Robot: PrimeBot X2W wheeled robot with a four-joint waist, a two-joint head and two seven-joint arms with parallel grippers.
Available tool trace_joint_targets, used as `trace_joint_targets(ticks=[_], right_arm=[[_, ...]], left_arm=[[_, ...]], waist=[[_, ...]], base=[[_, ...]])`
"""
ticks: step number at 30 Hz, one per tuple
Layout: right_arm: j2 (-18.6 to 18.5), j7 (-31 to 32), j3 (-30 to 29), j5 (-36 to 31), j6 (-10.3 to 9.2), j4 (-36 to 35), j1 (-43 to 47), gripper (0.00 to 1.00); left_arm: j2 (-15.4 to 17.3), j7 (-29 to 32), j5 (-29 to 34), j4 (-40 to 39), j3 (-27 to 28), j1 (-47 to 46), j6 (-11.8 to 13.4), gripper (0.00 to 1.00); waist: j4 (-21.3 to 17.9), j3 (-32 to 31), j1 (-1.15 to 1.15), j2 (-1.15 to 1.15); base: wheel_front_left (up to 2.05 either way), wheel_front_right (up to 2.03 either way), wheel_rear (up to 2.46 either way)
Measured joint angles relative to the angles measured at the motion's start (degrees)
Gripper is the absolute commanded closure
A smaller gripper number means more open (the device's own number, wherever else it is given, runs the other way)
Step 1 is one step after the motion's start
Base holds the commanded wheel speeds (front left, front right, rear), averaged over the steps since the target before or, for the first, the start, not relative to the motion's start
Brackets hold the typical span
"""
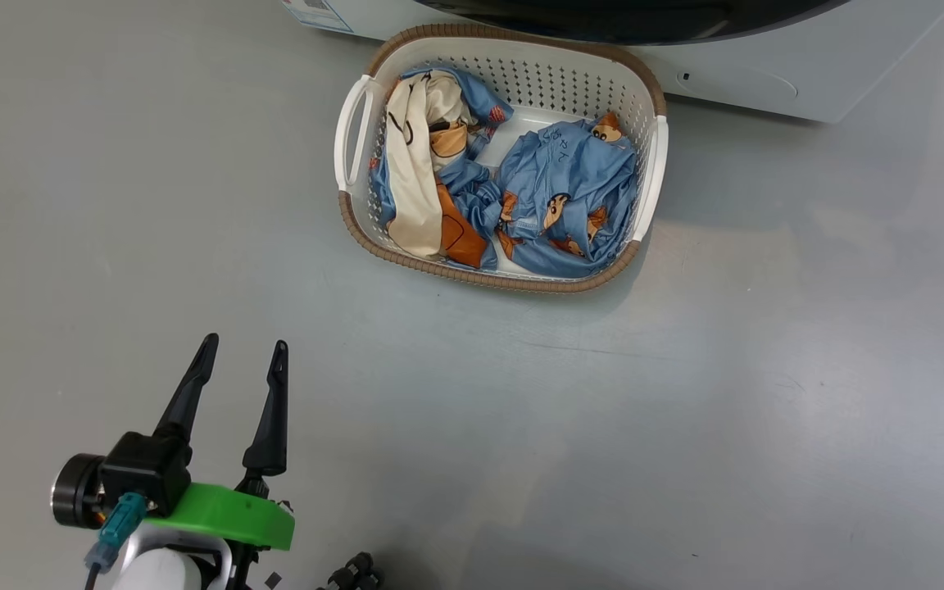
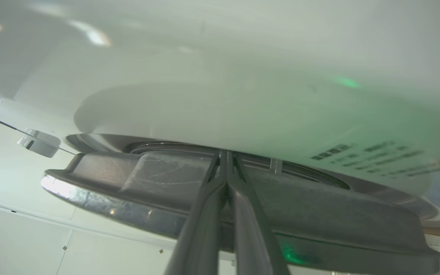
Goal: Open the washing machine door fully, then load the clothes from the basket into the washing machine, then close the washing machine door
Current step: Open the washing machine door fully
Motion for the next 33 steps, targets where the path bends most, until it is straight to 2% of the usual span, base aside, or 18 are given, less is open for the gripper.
trace_joint_targets(ticks=[22, 33], right_arm=[[-3.5, 8.2, 2.9, 0.7, 0.00, 1.2, -4.2, 1.00], [-3.5, 10.6, 4.1, 2.1, 0.00, 1.6, -4.9, 1.00]], left_arm=[[-0.3, 0.0, -0.8, 1.9, 0.2, 1.3, 0.0, 0.00], [-0.5, 0.0, -0.9, 1.9, 0.3, 1.4, 0.0, 0.00]], waist=[[0.3, 0.5, 0.00, 0.00], [0.1, 0.9, 0.00, 0.00]], base=[[0.00, 0.00, 0.00], [0.00, 0.00, 0.00]])
